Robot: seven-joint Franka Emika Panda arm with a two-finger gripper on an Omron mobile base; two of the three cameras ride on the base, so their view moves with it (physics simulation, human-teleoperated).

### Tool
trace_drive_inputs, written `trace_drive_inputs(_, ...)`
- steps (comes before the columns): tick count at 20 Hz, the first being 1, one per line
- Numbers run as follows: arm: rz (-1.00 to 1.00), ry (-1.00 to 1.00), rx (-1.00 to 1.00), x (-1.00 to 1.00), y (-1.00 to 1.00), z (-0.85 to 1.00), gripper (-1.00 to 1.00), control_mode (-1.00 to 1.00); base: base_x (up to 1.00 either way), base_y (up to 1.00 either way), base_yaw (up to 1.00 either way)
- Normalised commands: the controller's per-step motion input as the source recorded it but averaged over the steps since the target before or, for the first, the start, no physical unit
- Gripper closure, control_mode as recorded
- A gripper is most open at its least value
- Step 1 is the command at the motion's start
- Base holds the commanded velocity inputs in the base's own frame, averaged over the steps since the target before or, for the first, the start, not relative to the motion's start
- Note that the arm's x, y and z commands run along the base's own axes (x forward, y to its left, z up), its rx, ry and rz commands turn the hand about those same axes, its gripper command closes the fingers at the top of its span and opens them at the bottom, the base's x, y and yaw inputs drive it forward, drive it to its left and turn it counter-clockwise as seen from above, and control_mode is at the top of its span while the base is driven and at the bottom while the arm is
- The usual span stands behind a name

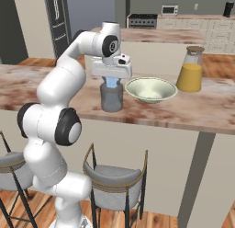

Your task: There are two ice cubes in the ice bowl. Place both ice cubes in the glass cup.

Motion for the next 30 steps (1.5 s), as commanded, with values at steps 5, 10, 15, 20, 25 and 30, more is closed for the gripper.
trace_drive_inputs(5, 0.0, 0.0, 0.0, -0.17, 0.0, 0.0, 1.0, -1.0, 0.0, 0.0, 0.0)
trace_drive_inputs(10, 0.02, -0.02, 0.0, -0.31, 0.0, 0.0, 1.0, -1.0, 0.0, 0.0, 0.0)
trace_drive_inputs(15, 0.0, -0.06, 0.0, -0.03, 0.0, 0.1, 1.0, -1.0, 0.0, 0.0, 0.0)
trace_drive_inputs(20, 0.0, -0.01, 0.0, 0.27, 0.02, 0.15, -1.0, -1.0, 0.0, 0.0, 0.0)
trace_drive_inputs(25, 0.0, -0.01, 0.0, 0.0, 0.0, 0.27, -1.0, -1.0, 0.0, 0.0, 0.0)
trace_drive_inputs(30, 0.0, -0.03, 0.0, -0.01, 0.0, 0.4, -1.0, -1.0, 0.0, 0.0, 0.0)
